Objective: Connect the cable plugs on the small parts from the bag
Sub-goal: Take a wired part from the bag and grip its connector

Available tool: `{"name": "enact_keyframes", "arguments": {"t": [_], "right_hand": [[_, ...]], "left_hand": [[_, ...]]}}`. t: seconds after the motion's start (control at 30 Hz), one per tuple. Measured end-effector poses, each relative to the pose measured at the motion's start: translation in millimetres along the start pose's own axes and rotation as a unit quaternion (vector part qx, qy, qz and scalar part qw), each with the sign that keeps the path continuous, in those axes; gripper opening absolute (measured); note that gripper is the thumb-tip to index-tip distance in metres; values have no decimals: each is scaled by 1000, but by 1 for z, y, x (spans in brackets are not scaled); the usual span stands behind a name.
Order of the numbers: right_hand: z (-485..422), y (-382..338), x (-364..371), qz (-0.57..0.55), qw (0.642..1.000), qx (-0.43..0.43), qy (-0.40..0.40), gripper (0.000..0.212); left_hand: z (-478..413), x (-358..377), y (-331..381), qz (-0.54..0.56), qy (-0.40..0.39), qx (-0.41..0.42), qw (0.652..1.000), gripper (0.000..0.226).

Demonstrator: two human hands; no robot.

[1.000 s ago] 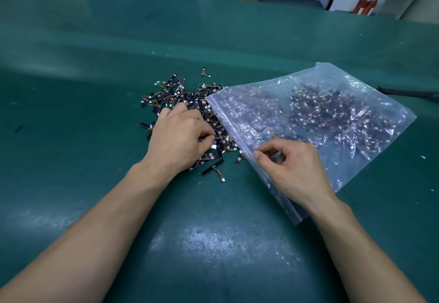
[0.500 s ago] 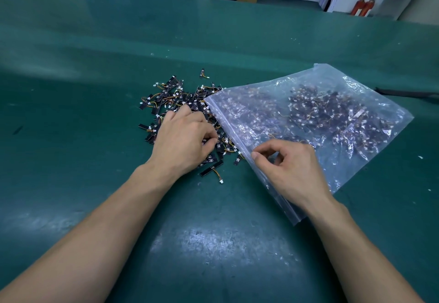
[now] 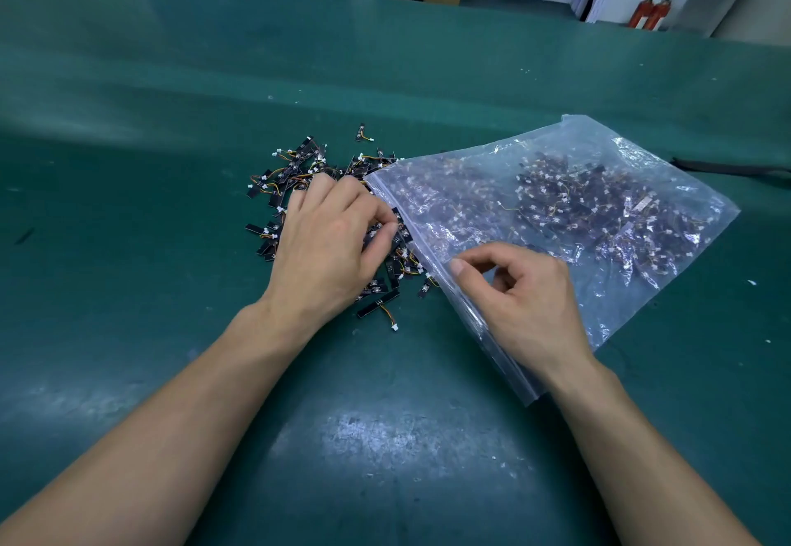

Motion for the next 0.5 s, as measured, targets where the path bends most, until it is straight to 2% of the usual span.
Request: {"name": "enact_keyframes", "arguments": {"t": [0.17, 0.3, 0.4, 0.5], "right_hand": [[2, -2, 8, -108, 993, 15, -43, 15], [2, -3, 12, -132, 990, 26, -40, 13], [1, 2, 13, -132, 990, 42, -39, 17], [1, 3, 12, -103, 993, 41, -51, 17]], "left_hand": [[9, -10, 26, 47, 45, 63, 996, 11], [13, -10, 34, 75, 44, 96, 992, 9], [12, -7, 30, 129, 39, 88, 987, 11], [11, -7, 22, 192, 57, 47, 979, 12]]}}
Point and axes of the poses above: each hand's wrist, its own z-axis away from the middle knuckle, its own x-axis out of the palm, y = z × x, the point moved 4 cm from there along -z, towards the middle knuckle, and after that the axes turned 8 degrees about -z, right-handed, at the moved point
